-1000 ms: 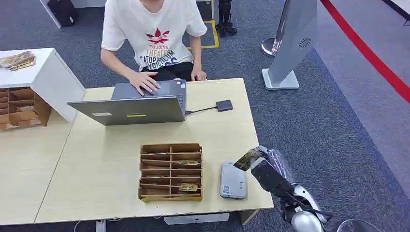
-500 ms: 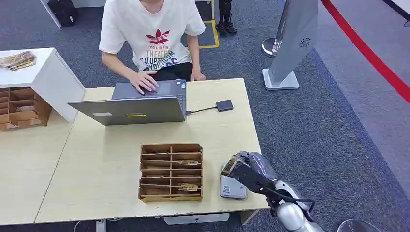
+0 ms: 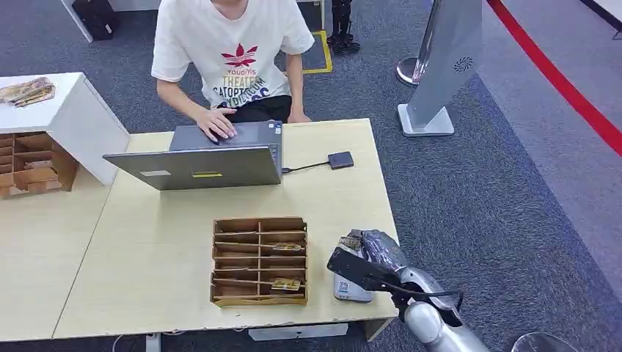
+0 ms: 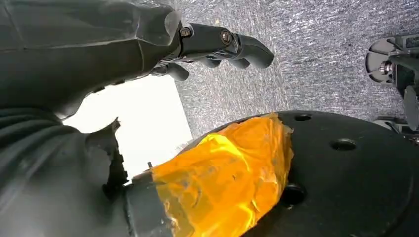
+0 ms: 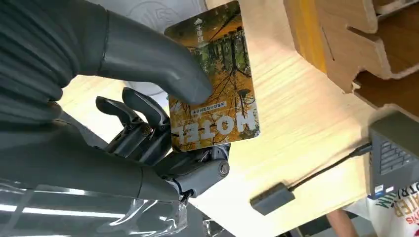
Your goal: Pass the card to the sensor for recognition and then transmit it.
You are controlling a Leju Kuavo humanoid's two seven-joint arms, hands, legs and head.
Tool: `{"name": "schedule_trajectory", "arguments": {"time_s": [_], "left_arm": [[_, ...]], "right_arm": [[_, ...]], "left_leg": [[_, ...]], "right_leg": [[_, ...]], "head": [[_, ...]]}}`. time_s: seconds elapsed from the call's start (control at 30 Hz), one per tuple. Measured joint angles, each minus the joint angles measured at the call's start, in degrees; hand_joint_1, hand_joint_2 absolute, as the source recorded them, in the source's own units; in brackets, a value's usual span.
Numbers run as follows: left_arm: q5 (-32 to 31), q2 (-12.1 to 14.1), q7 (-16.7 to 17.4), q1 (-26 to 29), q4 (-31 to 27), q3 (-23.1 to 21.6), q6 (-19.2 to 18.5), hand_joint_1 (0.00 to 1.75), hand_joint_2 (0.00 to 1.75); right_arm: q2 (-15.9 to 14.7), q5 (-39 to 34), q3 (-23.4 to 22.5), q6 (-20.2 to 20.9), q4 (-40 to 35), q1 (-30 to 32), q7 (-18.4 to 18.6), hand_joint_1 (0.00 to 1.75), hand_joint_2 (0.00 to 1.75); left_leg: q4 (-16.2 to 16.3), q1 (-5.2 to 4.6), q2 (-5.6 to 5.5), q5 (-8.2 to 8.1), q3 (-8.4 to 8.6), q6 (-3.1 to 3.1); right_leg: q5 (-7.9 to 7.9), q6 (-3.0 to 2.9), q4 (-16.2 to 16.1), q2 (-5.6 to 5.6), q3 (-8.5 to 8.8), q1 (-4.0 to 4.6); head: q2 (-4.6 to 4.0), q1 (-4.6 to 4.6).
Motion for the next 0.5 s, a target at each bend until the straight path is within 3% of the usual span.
{"name": "schedule_trajectory", "arguments": {"time_s": [0.5], "left_arm": [[0.50,0.04,0.02,0.01,0.00,0.00,-0.11,0.00,0.00]], "right_arm": [[-0.26,3.60,3.32,0.87,4.21,-2.96,2.32,1.75,1.75]], "left_leg": [[0.01,0.00,0.00,0.00,0.01,0.00]], "right_leg": [[0.01,0.01,0.00,0.00,0.00,0.00]], "head": [[-0.02,0.02]]}}
